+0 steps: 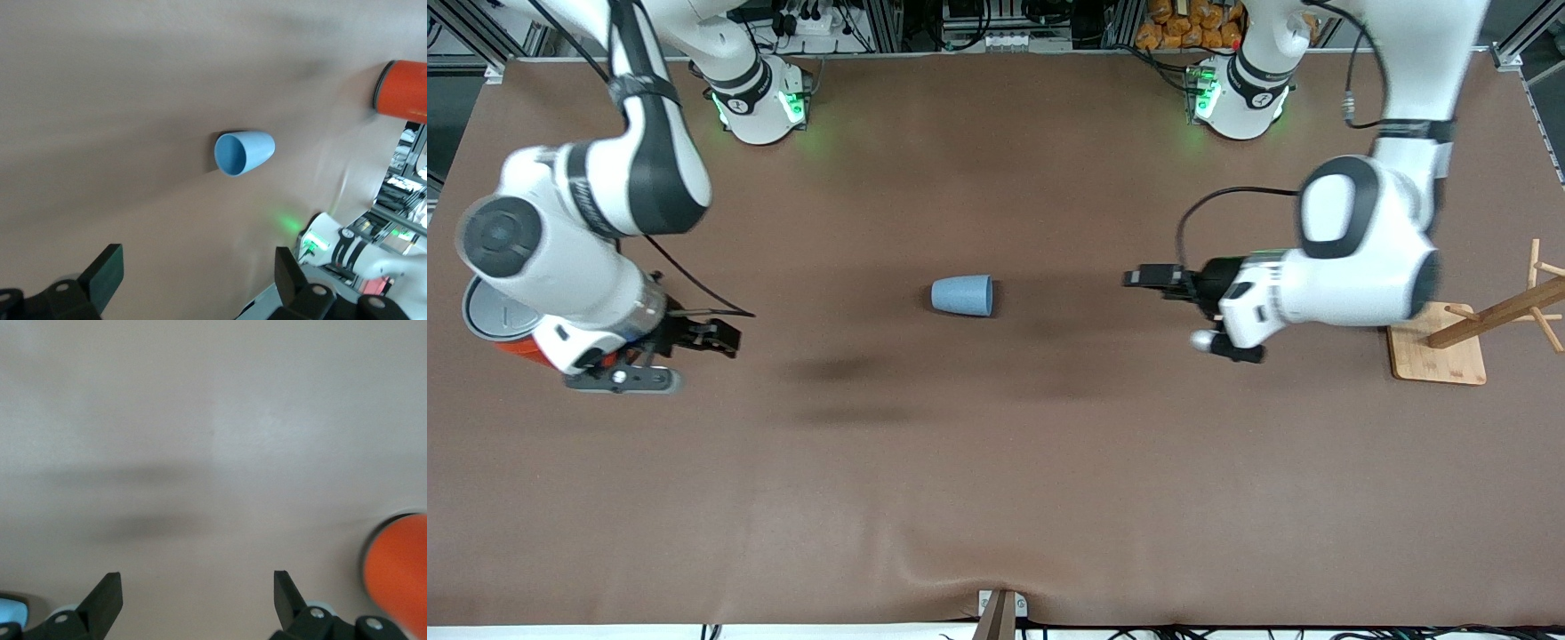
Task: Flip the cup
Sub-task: 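Grasp the blue cup's rim with the left gripper while the right gripper withdraws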
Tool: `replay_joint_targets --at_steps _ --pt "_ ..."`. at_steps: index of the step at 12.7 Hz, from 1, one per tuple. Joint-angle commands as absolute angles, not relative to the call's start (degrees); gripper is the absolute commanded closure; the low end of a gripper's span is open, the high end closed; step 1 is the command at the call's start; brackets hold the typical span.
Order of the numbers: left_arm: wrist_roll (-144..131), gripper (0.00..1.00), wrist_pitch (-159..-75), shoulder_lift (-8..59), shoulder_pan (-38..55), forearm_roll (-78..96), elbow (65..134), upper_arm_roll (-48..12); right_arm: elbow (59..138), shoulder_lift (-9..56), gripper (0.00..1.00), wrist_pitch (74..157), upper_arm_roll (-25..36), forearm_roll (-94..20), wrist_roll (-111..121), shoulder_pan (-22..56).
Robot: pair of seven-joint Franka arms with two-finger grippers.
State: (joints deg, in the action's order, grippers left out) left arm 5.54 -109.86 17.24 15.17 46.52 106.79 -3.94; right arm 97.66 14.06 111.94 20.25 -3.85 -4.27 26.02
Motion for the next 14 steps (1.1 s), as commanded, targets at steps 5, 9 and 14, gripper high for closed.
replay_joint_targets --at_steps 5,9,14 --pt "15.53 0.0 -118.56 27.93 25.66 70.71 109.69 -3.6 98.97 3.54 0.0 101.8 20.83 -3.43 8.61 18.02" --pt "27.23 0.0 -118.56 36.27 27.86 83.3 106.81 -3.6 98.79 -1.48 0.0 93.01 21.45 -3.25 7.91 16.35" --pt "27.51 0.12 -118.56 40.07 29.44 86.3 104.59 -3.6 95.91 -4.13 0.0 86.58 21.27 -2.11 8.18 13.89"
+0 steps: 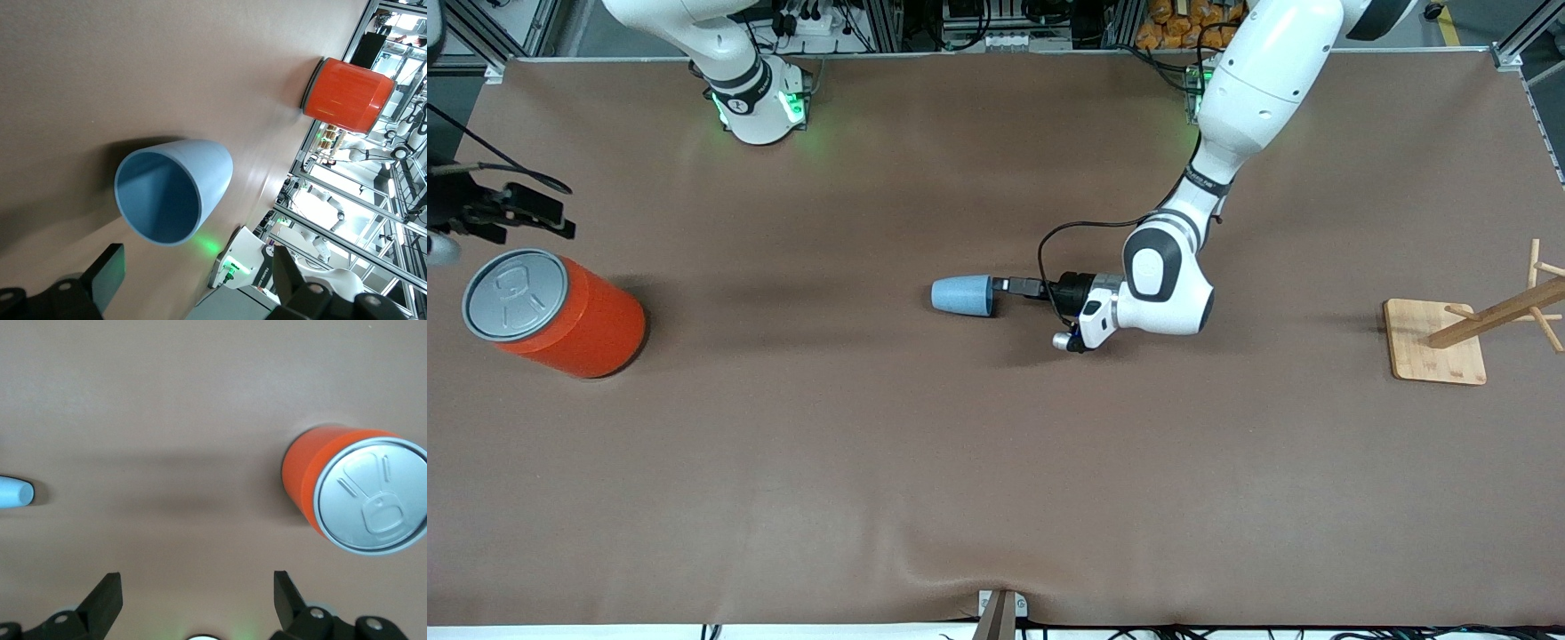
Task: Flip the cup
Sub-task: 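Grasp the blue cup's rim with the left gripper while the right gripper withdraws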
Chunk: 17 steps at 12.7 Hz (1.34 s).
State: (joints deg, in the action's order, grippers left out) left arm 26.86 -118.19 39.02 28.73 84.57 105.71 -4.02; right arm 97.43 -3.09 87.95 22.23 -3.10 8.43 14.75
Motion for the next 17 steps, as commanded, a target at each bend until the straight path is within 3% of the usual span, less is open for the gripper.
replay_joint_targets --at_steps 1,4,10,12,14,15,17 --pt "27.51 0.14 -118.56 40.69 29.7 86.31 104.42 -3.6 92.84 -3.52 0.0 85.09 21.18 -2.11 8.0 13.97" --pt "28.73 0.18 -118.56 42.45 30.67 89.02 103.19 -3.6 88.25 -1.85 0.0 84.64 21.01 -2.02 7.82 14.59" --pt "29.0 0.24 -119.61 47.19 33.04 94.03 97.83 -3.52 88.24 -1.93 0.0 79.89 20.83 -2.37 0.97 19.5" --pt "29.0 0.45 -121.28 47.37 33.75 94.3 97.82 -3.52 88.5 -2.28 0.0 79.46 19.53 -2.46 1.15 17.77" --pt "29.09 0.87 -121.99 47.29 34.37 94.31 97.91 -3.52 88.24 -2.55 0.0 78.23 8.76 -2.37 1.32 6.83" --pt "29.0 1.0 -121.99 47.11 34.28 94.31 97.91 -3.52 88.42 -2.81 0.0 77.09 5.05 -2.37 1.14 3.29" --pt "27.43 1.0 -121.99 46.23 33.58 94.31 98.0 -3.52 88.33 -3.08 0.0 76.82 3.43 -2.37 1.49 0.1"
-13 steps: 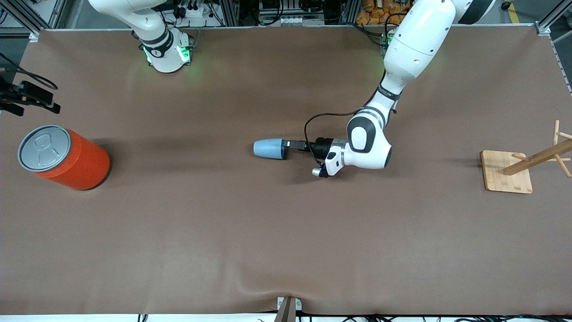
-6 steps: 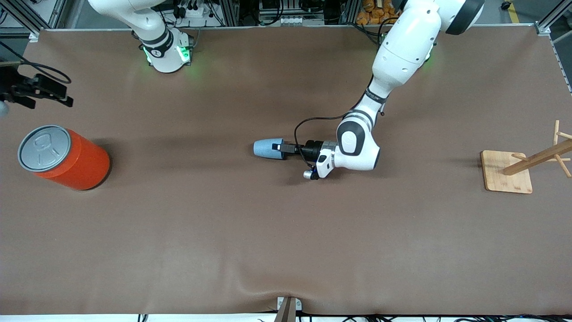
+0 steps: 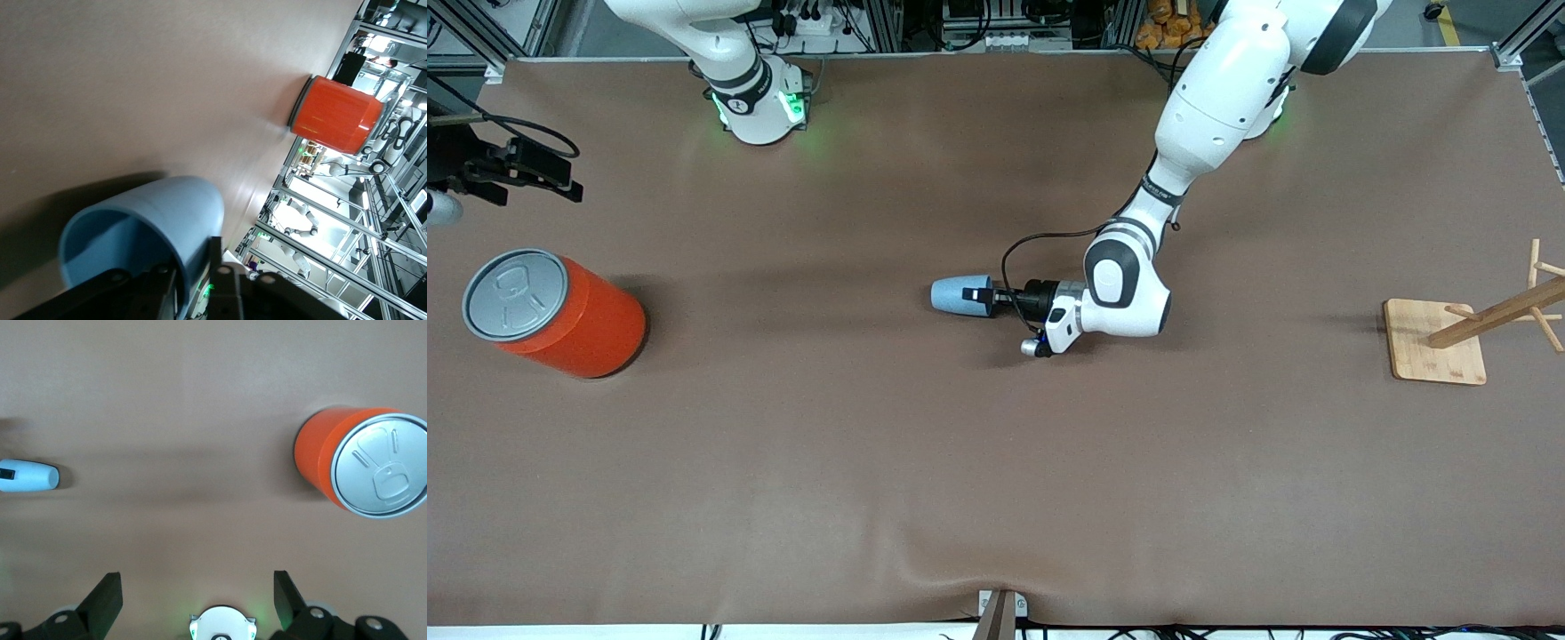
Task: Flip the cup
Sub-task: 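Carry the blue cup with the left gripper toward the wooden stand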
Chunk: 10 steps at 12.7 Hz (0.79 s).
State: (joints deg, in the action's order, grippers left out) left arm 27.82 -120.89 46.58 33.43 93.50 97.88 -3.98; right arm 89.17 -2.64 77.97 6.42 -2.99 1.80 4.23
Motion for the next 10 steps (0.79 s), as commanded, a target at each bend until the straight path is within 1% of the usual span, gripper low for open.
replay_joint_targets --at_steps 1,4,6,7,8,10 --pt "24.38 1.0 -121.99 45.53 33.31 93.96 97.91 -3.25 88.33 -2.99 0.0 76.82 2.73 -2.37 1.67 -1.57" --pt "12.96 1.0 -121.99 40.36 32.0 91.25 97.91 -2.55 88.24 -2.81 0.0 77.08 2.37 -2.46 1.67 -2.29" --pt "4.01 1.0 -121.99 36.15 31.12 87.47 97.56 -0.8 88.16 -2.9 0.0 76.99 2.46 -2.2 1.67 -1.84" --pt "-3.35 1.0 -121.99 34.38 30.42 86.58 95.82 -0.27 88.07 -2.9 0.0 76.99 2.55 -2.28 1.76 -2.02" --pt "-9.87 1.0 -122.08 32.63 30.32 82.74 95.19 1.48 88.07 -2.81 0.0 76.99 2.64 -2.37 1.76 -2.02" --pt "-19.99 1.0 -121.38 30.51 29.54 68.55 92.73 5.35 88.15 -2.72 0.0 77.25 2.29 -2.55 0.88 -1.15"
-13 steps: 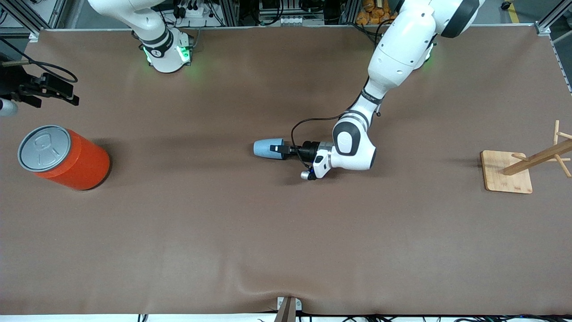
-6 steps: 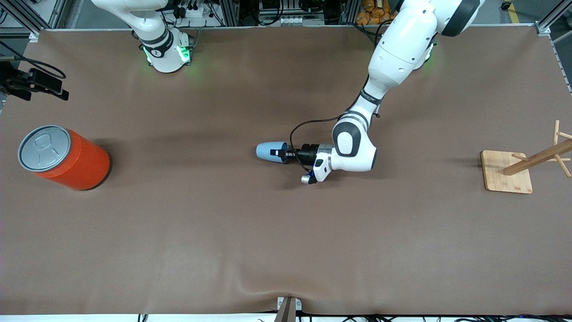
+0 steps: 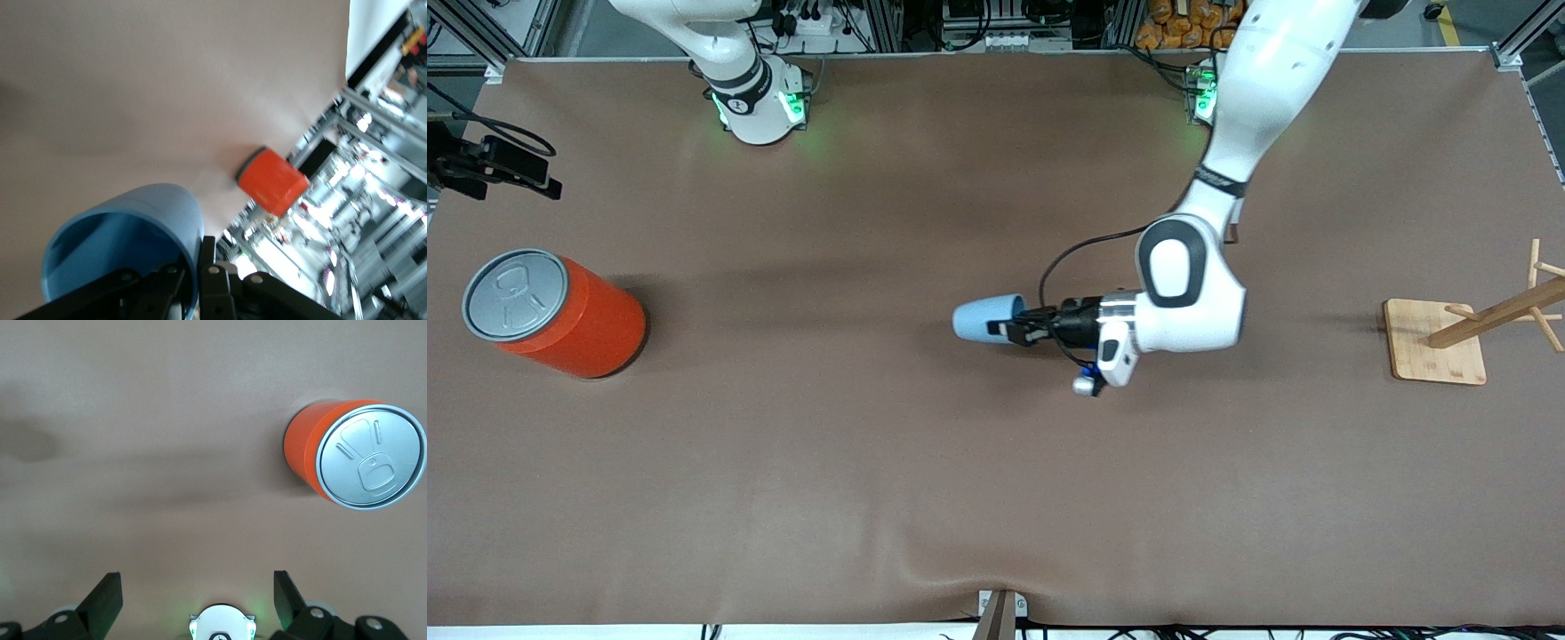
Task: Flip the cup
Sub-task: 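Carry the blue cup with the left gripper toward the wooden stand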
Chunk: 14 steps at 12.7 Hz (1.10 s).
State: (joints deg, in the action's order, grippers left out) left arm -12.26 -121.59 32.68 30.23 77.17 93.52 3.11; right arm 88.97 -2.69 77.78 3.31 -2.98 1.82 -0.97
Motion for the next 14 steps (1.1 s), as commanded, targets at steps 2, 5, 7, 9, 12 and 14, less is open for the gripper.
replay_joint_targets --at_steps 2,5,7,9,12,14 --pt "-24.33 1.0 -121.38 28.48 26.56 57.09 91.94 5.8 87.98 -2.64 0.0 77.52 2.29 -3.08 -0.25 -1.14" --pt "-28.03 1.0 -121.38 27.86 23.56 44.61 90.18 5.98 87.63 -2.46 0.0 78.66 2.63 -2.2 0.17 -1.84" --pt "-33.63 1.0 -121.38 28.65 24.34 31.45 87.99 6.07 87.54 -2.2 0.0 79.01 2.64 -2.02 2.53 -2.46" --pt "-38.83 1.0 -121.38 30.23 25.83 17.3 85.96 5.45 85.97 -1.76 0.0 79.1 2.64 -2.02 4.3 -2.64" --pt "-40.87 1.0 -121.29 31.28 28.12 6.79 86.83 5.45 85.78 -1.76 0.0 80.24 2.72 -1.85 4.13 -2.81" --pt "-43.05 1.0 -121.29 31.81 28.83 -2.84 89.02 5.45 85.87 -1.76 0.0 82.08 2.72 -1.41 3.87 -2.81"
